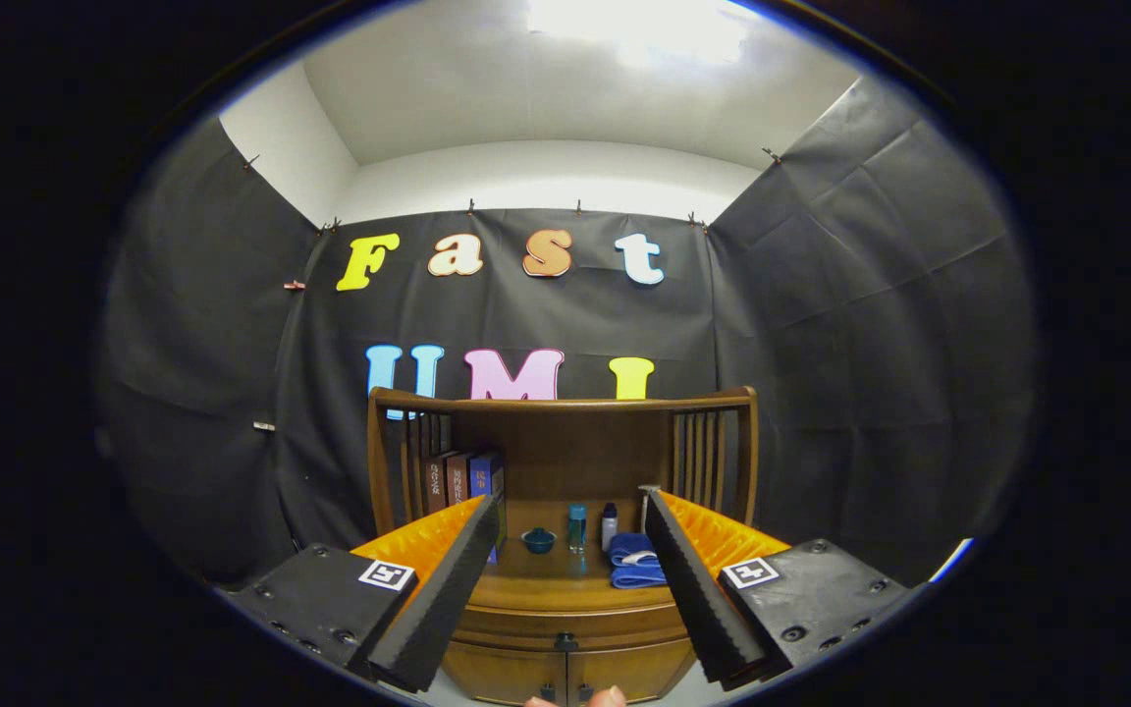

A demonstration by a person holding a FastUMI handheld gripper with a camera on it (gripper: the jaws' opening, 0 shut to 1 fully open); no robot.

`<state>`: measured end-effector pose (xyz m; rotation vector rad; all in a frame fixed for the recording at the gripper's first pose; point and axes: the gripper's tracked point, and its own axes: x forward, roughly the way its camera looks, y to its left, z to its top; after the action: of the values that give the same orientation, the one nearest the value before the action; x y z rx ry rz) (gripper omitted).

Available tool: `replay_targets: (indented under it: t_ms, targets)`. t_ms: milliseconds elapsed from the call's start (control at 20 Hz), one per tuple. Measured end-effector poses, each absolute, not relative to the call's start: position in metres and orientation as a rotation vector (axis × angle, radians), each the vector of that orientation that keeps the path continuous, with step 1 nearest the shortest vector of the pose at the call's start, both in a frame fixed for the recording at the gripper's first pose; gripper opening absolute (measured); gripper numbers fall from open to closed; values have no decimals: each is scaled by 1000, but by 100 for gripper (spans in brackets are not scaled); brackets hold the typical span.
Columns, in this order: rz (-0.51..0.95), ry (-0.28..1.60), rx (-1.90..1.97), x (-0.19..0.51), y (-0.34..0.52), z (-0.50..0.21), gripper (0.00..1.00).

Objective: Pull open the drawer, take out the items inside it, and place them on the countertop above the cabinet.

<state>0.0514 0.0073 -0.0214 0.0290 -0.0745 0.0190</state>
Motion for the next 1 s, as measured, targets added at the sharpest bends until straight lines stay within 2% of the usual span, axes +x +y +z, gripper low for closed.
replay_targets:
  t_ms: [500, 1000]
  targets:
    - [57, -15, 66, 139, 24, -139, 98]
    - [10, 231, 45, 163, 16, -316, 99]
